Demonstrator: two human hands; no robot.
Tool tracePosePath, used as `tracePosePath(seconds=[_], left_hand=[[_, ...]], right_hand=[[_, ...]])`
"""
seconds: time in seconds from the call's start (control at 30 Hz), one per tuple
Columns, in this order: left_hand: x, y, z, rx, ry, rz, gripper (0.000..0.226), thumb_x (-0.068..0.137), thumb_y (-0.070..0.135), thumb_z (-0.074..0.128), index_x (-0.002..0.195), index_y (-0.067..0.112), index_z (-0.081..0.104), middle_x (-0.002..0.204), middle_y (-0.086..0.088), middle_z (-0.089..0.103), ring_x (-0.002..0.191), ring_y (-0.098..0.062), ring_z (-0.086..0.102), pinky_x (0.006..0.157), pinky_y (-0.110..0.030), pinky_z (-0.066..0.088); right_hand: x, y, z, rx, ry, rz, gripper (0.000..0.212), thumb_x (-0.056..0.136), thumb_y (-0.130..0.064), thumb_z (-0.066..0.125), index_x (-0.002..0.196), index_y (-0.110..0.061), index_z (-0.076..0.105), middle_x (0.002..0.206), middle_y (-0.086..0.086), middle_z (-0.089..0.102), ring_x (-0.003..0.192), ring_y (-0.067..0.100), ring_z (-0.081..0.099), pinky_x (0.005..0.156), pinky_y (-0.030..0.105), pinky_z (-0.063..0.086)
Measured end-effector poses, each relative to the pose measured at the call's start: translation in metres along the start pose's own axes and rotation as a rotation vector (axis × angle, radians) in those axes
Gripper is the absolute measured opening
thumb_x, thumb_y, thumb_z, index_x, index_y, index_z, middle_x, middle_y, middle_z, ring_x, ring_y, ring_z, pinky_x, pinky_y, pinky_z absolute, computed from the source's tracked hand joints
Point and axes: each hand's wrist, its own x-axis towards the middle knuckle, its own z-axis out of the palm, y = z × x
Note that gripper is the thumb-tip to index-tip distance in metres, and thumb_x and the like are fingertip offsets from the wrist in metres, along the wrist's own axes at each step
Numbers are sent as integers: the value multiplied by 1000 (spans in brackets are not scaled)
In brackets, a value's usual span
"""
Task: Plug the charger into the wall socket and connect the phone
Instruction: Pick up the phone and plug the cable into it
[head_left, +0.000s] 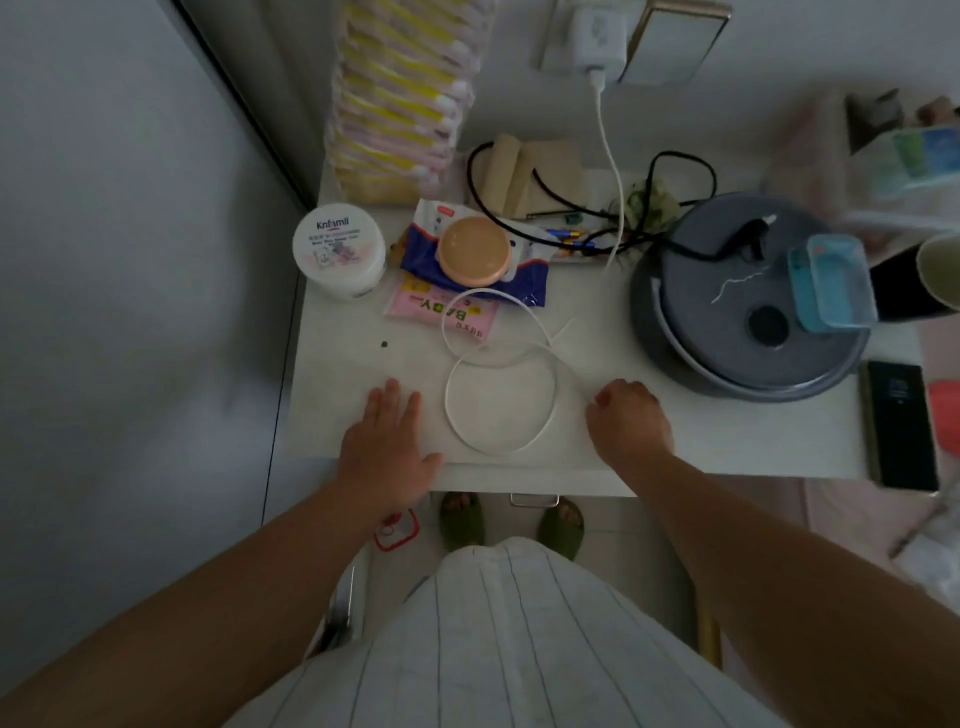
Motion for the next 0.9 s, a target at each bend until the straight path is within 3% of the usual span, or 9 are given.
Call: tracePosePath(seconds=[0.1, 0.17, 0.33, 0.53, 0.7, 0.8, 0.9], left_hand=[[-1, 3, -4, -41, -22, -12, 78, 88, 47, 40, 148, 17, 0, 159, -10, -14, 147, -28, -9, 119, -44, 13], [-2, 7, -10, -91, -46, -34, 77, 88, 45, 42, 148, 16, 3, 159, -10, -13, 147, -28, -9, 119, -43, 11], [-5, 36, -28, -305, -49, -50, 78, 85, 45, 48, 148, 15, 12, 160, -11, 2, 148, -26, 2, 120, -41, 13], [-33, 122, -50, -411, 104, 318, 70, 84, 34, 53, 145, 20, 22, 156, -3, 24, 144, -19, 22, 116, -35, 22], [-60, 187, -55, -477, 21, 535, 38, 88, 37, 47, 122, 21, 56, 124, 3, 61, 112, -14, 55, 93, -26, 41], [-75, 220, -47, -547, -31, 618, 27, 89, 35, 48, 102, 18, 63, 97, 3, 66, 90, -10, 59, 79, -24, 44], [-85, 255, -31, -576, -37, 658, 29, 90, 34, 46, 84, 10, 62, 68, 1, 56, 62, -9, 51, 62, -21, 41]], right_hand=[[-18, 4, -6, 319, -50, 69, 11, 88, -21, 47, 92, -13, 54, 81, 2, 55, 69, 16, 50, 59, 25, 41], [-32, 9, -14, 536, -41, 100, 6, 87, -20, 52, 90, -16, 54, 76, -1, 56, 66, 14, 51, 54, 22, 41], [-67, 28, -47, 1179, -32, 228, 11, 84, -8, 57, 78, -16, 60, 76, 4, 60, 72, 18, 58, 77, 32, 52], [-96, 72, -84, 1876, -112, 256, 18, 85, -1, 50, 75, -12, 60, 54, -1, 60, 52, 10, 59, 54, 21, 54], [-106, 112, -113, 2149, -30, 200, 14, 69, -7, 59, 80, -16, 58, 55, -2, 59, 54, 10, 57, 56, 19, 53], [-104, 143, -124, 2215, 42, 218, 17, 63, -10, 66, 79, -16, 62, 59, -1, 61, 58, 10, 60, 56, 21, 54], [-99, 178, -132, 2224, 38, 243, 6, 79, -14, 59, 78, -15, 65, 65, -1, 68, 65, 12, 68, 60, 24, 58]])
